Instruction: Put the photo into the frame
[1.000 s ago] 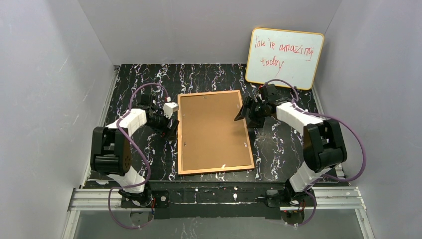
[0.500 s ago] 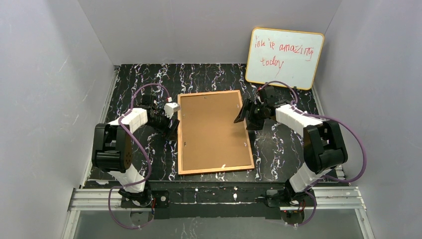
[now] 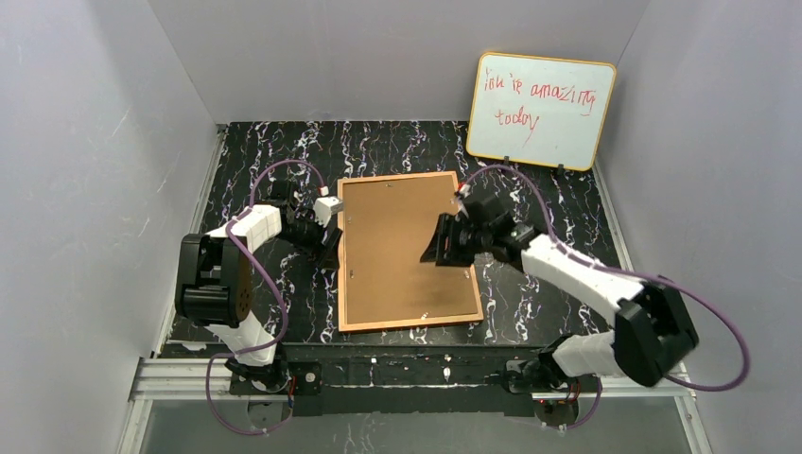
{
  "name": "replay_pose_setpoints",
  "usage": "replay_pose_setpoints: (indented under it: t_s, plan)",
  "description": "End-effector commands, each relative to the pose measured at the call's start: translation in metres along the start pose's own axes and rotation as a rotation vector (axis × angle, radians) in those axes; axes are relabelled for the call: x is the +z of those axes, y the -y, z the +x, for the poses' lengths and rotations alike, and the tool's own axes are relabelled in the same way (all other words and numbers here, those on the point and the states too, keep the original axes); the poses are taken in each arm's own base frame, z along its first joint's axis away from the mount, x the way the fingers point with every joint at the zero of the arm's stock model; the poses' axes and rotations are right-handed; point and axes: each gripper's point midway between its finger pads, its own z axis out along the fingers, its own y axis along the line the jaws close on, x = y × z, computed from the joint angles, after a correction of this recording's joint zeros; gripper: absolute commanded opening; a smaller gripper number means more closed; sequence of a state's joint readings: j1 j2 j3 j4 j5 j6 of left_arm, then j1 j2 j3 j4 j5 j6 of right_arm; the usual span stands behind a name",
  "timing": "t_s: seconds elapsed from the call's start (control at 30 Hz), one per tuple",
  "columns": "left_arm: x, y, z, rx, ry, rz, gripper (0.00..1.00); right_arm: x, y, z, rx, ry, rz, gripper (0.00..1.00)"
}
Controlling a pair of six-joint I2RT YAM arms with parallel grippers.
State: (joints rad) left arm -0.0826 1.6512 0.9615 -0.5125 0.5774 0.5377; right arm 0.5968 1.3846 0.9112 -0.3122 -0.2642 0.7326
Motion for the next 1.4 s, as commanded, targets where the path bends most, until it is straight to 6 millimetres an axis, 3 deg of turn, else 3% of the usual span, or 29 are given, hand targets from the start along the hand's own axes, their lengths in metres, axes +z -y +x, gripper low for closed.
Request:
replay_pose_setpoints:
  t_s: [0.0,0.13,0.27,0.43,0.8,1.37]
  plan:
    - [-0.009,0.018,0.001,-0.010,0.003,0.044,0.76,-0.006,-0.022,0.054,0.016,0.009,-0.026,0.56]
    - [-0.010,0.016,0.002,-0.003,-0.002,0.034,0.75,-0.010,-0.022,0.093,0.031,0.013,-0.023,0.56]
    - [-0.010,0.015,0.002,-0.003,-0.005,0.029,0.75,-0.011,-0.017,0.108,0.031,0.034,-0.016,0.56]
    - [-0.010,0.013,0.001,-0.004,-0.007,0.022,0.75,-0.002,-0.010,0.119,0.038,0.009,-0.012,0.56]
    - [-0.011,0.013,0.001,0.001,-0.008,0.016,0.75,0.014,-0.008,0.122,0.047,-0.007,-0.016,0.53]
    - [-0.012,0.013,0.001,0.007,-0.010,0.019,0.75,0.019,0.002,0.147,0.043,-0.085,0.009,0.51]
